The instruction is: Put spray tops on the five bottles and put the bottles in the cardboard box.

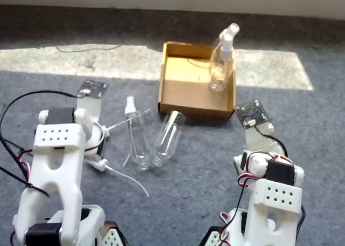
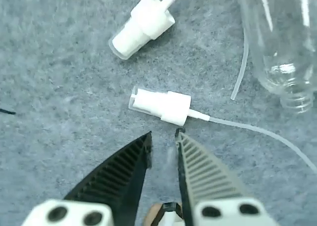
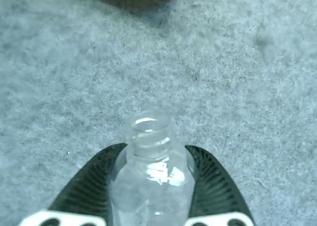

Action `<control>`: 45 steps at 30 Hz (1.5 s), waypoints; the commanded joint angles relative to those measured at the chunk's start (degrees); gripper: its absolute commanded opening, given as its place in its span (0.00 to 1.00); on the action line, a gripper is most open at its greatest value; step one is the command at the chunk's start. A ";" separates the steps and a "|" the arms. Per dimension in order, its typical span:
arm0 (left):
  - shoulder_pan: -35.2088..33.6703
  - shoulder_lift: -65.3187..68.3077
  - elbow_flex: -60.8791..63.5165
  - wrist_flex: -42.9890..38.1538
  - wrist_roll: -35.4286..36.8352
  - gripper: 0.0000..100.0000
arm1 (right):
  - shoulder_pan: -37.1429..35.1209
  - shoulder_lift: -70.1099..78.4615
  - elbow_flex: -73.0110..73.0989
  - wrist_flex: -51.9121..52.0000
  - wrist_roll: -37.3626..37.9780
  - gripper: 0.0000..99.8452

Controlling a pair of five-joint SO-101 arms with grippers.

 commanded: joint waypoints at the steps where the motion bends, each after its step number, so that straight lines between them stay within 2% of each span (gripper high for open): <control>1: -0.48 -0.84 4.00 -4.22 8.88 0.16 | -0.48 -0.92 -0.13 0.22 -0.18 0.00; 5: -0.57 -0.75 7.96 -8.53 12.92 0.29 | -0.48 -0.92 0.48 0.22 -0.18 0.00; 7: -0.57 -0.75 9.10 -10.11 14.68 0.31 | -0.48 -0.92 0.57 0.22 -0.18 0.00; 12: -0.57 -0.75 10.95 -14.59 15.38 0.28 | -0.48 -0.92 0.57 0.22 -0.26 0.00; 21: -0.48 -0.75 19.65 -27.96 15.38 0.22 | -0.48 -0.92 0.48 0.22 -0.35 0.00; 31: -0.13 -0.75 21.41 -28.31 14.68 0.22 | -0.48 -0.92 0.48 0.31 -0.44 0.00; 35: -0.31 -1.27 21.14 -28.75 10.55 0.22 | -0.48 -0.92 0.57 0.31 -0.44 0.00; 45: -0.75 -0.84 17.63 -29.36 22.33 0.22 | -0.40 -0.92 0.57 0.31 -0.44 0.00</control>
